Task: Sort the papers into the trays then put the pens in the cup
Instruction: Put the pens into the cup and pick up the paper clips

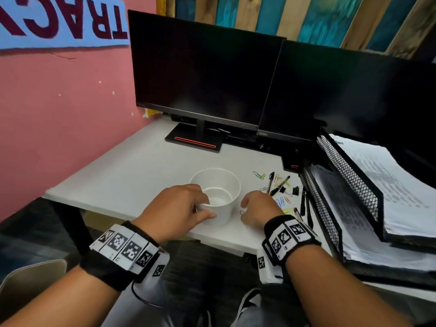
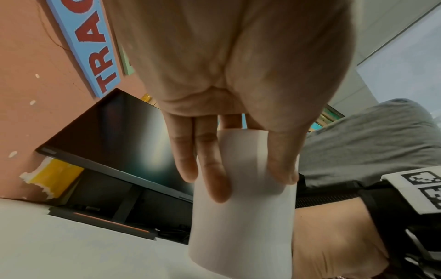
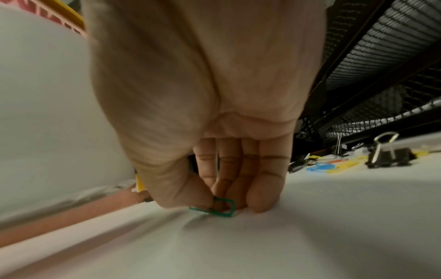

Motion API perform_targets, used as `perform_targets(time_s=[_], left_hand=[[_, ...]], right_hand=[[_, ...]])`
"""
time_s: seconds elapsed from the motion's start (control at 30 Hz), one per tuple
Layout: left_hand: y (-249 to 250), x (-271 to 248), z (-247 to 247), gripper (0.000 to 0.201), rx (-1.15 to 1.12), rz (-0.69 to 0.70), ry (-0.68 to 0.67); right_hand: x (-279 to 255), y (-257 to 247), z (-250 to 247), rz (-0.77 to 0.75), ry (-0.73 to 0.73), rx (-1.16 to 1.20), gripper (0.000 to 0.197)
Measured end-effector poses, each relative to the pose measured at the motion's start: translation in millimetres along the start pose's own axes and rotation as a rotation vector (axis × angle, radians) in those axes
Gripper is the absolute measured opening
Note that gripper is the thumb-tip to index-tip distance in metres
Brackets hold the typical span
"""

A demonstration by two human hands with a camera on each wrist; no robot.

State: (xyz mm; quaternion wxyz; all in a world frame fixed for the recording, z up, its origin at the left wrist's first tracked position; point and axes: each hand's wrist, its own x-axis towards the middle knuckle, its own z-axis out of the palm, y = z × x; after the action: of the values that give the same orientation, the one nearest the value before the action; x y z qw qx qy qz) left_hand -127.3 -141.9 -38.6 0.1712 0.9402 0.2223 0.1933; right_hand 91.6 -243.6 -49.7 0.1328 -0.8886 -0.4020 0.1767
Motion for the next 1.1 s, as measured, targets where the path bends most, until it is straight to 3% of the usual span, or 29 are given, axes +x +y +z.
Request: perform_targets(time_s=[0.13,0.2,0.3,0.37,0.47,0.6,0.73,0.9,1.1], left_hand=[[9.9,-1.3,7.0,0.028,0.007,0.027,-0.027],[15.6,-0.7,9.3,0.028,0.012,0.035,-0.034],[23.7,-0.1,10.7,0.025,-0.008,0.052,-0.042],[28.4,0.6,10.7,0.020,-0.022,0.061,-0.050],[33.4,2.7,11.8,0.018,-0.011,0.067,-0.052],[38.7,5.1,11.9,0.024,-0.006,0.053,-0.058],[39.8,6.8,13.4,0.027,-0.003,0.039,-0.065],[39.7,7.0,15.1,0.032,0.016,0.028,-0.089],[41.2,8.2,14.1,0.033,0.030,0.024,-0.086]], right_hand=[[3.7,24.4,-15.0,0.065,0.011,0.252,0.016],[10.5,45.2,-25.3,0.113,0.062,0.286,0.019],[12.0,74.4,-39.4,0.158,0.138,0.102,0.031],[15.4,83.4,-46.2,0.233,0.201,0.263,0.032],[22.0,90.9,-45.2,0.231,0.208,0.113,0.032],[21.3,86.8,-40.5,0.218,0.118,-0.091,0.010],[20.5,81.0,-39.5,0.160,0.071,-0.209,0.014],[23.6,75.7,-35.6,0.151,0.112,-0.288,0.023],[30.1,69.8,-32.6,0.092,0.013,-0.277,0.017]])
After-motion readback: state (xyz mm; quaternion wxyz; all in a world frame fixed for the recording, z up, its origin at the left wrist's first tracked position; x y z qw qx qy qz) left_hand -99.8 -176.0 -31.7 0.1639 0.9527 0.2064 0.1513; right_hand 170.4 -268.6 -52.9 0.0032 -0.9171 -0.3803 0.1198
